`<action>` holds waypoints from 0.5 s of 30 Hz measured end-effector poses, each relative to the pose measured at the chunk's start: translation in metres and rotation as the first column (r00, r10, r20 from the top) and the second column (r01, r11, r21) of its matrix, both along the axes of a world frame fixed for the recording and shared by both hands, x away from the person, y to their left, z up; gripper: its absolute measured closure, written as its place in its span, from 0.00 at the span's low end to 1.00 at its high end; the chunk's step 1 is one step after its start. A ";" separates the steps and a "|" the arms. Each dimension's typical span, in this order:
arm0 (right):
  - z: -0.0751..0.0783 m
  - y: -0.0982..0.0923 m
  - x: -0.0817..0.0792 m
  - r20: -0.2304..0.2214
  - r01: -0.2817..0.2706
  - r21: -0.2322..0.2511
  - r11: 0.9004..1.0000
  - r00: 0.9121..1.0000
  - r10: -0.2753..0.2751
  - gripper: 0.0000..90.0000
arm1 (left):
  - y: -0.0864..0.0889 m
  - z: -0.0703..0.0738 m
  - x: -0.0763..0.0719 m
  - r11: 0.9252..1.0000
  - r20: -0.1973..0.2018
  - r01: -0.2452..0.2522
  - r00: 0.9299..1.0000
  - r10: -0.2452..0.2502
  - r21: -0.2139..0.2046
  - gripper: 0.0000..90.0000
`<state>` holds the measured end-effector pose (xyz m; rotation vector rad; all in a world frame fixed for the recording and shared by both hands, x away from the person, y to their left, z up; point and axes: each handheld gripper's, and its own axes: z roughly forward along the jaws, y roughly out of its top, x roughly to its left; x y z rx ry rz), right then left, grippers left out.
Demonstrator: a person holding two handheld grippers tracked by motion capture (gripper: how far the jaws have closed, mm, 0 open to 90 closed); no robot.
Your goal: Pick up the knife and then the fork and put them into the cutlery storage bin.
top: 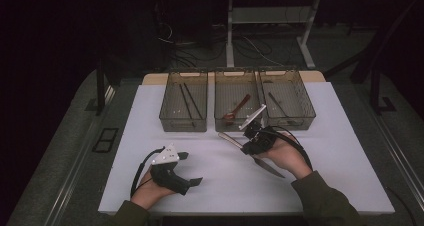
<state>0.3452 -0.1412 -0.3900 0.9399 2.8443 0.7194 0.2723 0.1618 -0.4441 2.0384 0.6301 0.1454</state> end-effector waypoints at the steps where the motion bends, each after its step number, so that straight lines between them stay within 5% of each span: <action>1: 0.002 -0.003 0.000 0.011 0.003 0.003 1.000 1.000 -0.003 0.87 | 0.000 0.000 0.000 1.000 0.000 0.001 1.000 -0.001 0.000 0.00; 11: 0.021 -0.033 0.006 0.040 0.044 0.142 0.989 0.998 -0.050 0.87 | 0.000 0.000 0.000 1.000 0.005 0.003 1.000 -0.003 -0.002 0.00; 15: 0.029 -0.049 0.008 0.061 0.072 0.204 0.976 0.994 -0.087 0.87 | 0.000 0.000 0.000 1.000 0.005 0.003 1.000 -0.003 -0.002 0.00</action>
